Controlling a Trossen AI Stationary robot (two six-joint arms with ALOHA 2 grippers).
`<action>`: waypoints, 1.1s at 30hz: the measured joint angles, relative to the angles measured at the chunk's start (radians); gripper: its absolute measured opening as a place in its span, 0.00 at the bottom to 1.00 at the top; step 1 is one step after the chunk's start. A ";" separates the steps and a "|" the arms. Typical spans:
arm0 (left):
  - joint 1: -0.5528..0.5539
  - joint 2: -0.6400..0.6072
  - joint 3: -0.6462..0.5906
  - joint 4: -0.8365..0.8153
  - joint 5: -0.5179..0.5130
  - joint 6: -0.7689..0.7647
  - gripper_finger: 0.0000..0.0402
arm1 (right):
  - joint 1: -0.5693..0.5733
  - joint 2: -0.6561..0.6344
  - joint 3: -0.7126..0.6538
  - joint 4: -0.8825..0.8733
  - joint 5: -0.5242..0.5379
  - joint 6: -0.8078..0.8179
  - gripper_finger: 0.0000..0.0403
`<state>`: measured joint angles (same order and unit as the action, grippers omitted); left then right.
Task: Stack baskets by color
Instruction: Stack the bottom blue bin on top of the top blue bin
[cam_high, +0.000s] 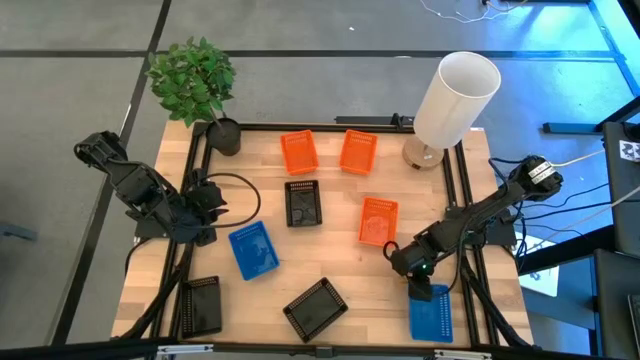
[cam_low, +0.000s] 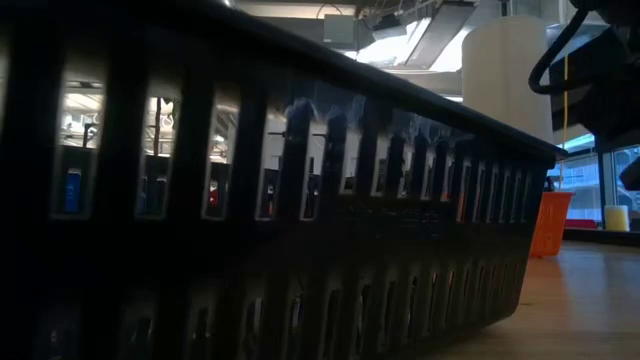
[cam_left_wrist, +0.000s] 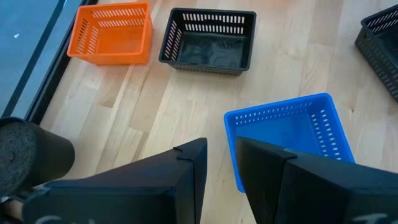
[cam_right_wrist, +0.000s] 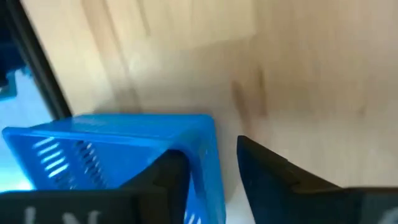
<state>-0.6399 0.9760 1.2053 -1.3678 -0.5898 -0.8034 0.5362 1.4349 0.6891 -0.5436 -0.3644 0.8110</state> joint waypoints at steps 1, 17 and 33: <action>0.000 0.000 0.000 0.000 0.000 0.000 0.19 | 0.000 0.000 -0.003 0.008 0.018 0.005 0.30; 0.000 0.000 0.000 0.000 0.001 0.002 0.19 | -0.114 0.001 0.122 -0.051 0.087 0.071 0.01; 0.000 0.000 0.000 0.000 0.064 0.101 0.19 | -0.399 0.143 0.719 -0.367 0.288 -0.378 0.00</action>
<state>-0.6403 0.9760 1.2053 -1.3674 -0.5255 -0.7029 0.1371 1.5776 1.4081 -0.9101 -0.0768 0.4330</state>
